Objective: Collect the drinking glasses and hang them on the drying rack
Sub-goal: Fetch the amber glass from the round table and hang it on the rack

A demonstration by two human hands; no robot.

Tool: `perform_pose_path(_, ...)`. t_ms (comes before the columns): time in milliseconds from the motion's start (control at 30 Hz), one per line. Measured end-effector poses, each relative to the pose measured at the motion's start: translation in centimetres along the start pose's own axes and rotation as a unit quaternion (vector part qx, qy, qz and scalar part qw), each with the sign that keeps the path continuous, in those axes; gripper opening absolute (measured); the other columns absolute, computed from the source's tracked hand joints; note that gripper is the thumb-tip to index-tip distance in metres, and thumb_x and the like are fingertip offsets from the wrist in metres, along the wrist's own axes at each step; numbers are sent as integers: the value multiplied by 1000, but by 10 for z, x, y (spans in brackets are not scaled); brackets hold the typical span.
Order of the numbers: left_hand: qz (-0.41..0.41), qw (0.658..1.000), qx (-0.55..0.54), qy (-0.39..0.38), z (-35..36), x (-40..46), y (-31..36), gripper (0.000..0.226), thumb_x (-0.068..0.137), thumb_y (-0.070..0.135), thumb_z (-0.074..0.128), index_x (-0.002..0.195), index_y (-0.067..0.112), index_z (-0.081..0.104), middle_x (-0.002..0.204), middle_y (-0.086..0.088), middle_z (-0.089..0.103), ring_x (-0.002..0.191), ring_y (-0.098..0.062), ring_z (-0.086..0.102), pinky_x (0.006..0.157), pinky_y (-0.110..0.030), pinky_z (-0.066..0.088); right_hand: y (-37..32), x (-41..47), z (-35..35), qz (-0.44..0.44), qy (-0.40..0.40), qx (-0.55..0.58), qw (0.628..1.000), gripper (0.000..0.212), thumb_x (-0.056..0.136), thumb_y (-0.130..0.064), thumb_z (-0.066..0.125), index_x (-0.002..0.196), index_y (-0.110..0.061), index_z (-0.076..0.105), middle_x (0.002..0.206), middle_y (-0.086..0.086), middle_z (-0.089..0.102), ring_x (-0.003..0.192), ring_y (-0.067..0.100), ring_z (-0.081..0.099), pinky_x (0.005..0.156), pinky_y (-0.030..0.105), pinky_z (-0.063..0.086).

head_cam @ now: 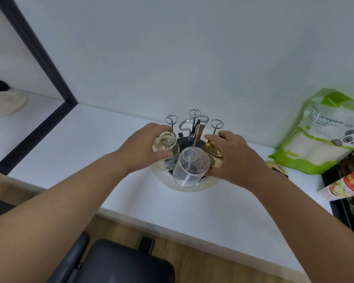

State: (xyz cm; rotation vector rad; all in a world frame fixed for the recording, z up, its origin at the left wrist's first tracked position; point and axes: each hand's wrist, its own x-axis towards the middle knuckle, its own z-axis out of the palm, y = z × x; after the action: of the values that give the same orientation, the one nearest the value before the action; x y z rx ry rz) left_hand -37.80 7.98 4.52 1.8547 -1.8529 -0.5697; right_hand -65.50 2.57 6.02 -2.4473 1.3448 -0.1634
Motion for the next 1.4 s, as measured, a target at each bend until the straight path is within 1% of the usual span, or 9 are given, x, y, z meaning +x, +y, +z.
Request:
perform_pose_path(133, -3, 1000, -15, 11, 4, -2, -1, 70, 82, 35, 87, 144, 31, 55, 131, 9, 57, 110, -9, 53, 95, -26, 42, -6, -5, 2, -22, -33, -31, 999, 111, 70, -52, 89, 162, -40, 29, 176, 6, 12, 162, 27, -3, 120, 58, 33)
perform_pose_path(267, -6, 999, -31, 13, 5, -2, -2, 71, 81, 34, 88, 144, 31, 55, 129, 9, 57, 109, -8, 53, 91, -22, 40, -22, -4, 14, -52, -30, -50, 997, 114, 62, -77, 83, 157, -36, 35, 177, 5, 8, 161, 27, -17, 125, 66, 9)
perform_pose_path(433, -10, 999, -42, 12, 3, -2, 0, 71, 81, 32, 88, 145, 29, 56, 131, 7, 57, 112, -12, 55, 94, -26, 44, -38, 1, 19, -55, -6, -75, 996, 90, 68, -72, 79, 142, -28, 51, 170, 1, 30, 162, 26, -10, 124, 68, 3)
perform_pose_path(567, -7, 999, -38, 17, 3, -3, 1, 71, 81, 32, 88, 145, 27, 57, 131, 6, 58, 114, -14, 57, 101, -38, 50, -46, 3, 15, -62, 0, -69, 996, 77, 72, -64, 78, 133, -23, 55, 141, -4, 62, 160, 23, 16, 124, 68, 0)
perform_pose_path(667, -10, 998, -43, 32, 6, -5, 0, 71, 81, 33, 88, 145, 28, 58, 129, 6, 57, 113, -14, 58, 101, -41, 52, -55, 11, 14, -69, 11, -80, 994, 68, 71, -61, 75, 125, -23, 58, 125, -4, 66, 144, 21, 39, 125, 69, 4)
perform_pose_path(733, -9, 998, -43, 36, 6, -5, -1, 71, 80, 34, 88, 145, 28, 58, 128, 6, 57, 113, -15, 58, 101, -42, 52, -58, 15, 15, -64, 5, -86, 994, 65, 71, -60, 74, 122, -24, 57, 118, -4, 63, 133, 21, 46, 124, 69, 8)
perform_pose_path(967, 8, 999, -18, 33, 4, 0, -3, 73, 82, 37, 86, 147, 28, 56, 133, 6, 56, 113, -11, 55, 101, -39, 49, -55, 17, 23, -52, -5, -77, 996, 75, 73, -60, 76, 134, -23, 55, 131, 0, 65, 135, 25, 49, 124, 69, 11)
perform_pose_path(1100, 17, 999, -11, 35, 4, 1, -5, 72, 83, 38, 86, 148, 29, 55, 132, 8, 55, 113, -9, 54, 101, -36, 49, -53, 20, 22, -46, -2, -72, 996, 75, 74, -59, 75, 135, -22, 54, 131, 0, 65, 134, 26, 49, 124, 68, 9)
perform_pose_path(1400, 13, 998, -38, 45, 13, -1, -12, 74, 84, 42, 83, 150, 34, 51, 138, 12, 53, 116, -8, 53, 99, -36, 50, -50, 18, 24, -48, 8, -69, 996, 93, 74, -60, 75, 152, -19, 44, 141, 3, 60, 143, 28, 39, 126, 66, 7)
